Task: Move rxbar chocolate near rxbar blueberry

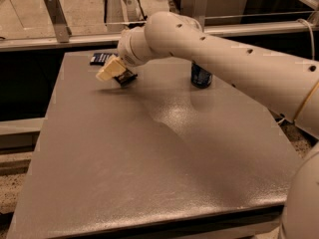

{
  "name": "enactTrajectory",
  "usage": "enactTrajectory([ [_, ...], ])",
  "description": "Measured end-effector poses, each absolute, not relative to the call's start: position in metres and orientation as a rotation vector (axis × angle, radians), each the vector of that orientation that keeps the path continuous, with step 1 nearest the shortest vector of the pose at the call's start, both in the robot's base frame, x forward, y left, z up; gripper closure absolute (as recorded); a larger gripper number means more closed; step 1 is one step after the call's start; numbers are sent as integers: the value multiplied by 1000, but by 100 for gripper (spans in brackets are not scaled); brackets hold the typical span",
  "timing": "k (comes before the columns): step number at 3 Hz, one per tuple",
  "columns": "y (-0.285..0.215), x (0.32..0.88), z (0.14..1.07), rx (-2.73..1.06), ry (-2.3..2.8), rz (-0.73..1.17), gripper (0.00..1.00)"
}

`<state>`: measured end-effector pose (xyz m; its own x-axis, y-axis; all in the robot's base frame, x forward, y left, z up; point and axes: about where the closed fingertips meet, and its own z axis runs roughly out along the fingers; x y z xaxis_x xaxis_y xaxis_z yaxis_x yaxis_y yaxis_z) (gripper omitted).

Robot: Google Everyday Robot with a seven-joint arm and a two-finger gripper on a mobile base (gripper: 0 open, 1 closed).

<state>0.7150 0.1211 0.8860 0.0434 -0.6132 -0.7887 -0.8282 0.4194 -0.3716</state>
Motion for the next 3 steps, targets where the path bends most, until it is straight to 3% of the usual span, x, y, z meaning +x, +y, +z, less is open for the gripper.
enactTrajectory([
  [2, 73, 681, 924, -1263, 1574, 343, 0],
  [3, 16, 689, 953, -1260, 1528, 325, 0],
])
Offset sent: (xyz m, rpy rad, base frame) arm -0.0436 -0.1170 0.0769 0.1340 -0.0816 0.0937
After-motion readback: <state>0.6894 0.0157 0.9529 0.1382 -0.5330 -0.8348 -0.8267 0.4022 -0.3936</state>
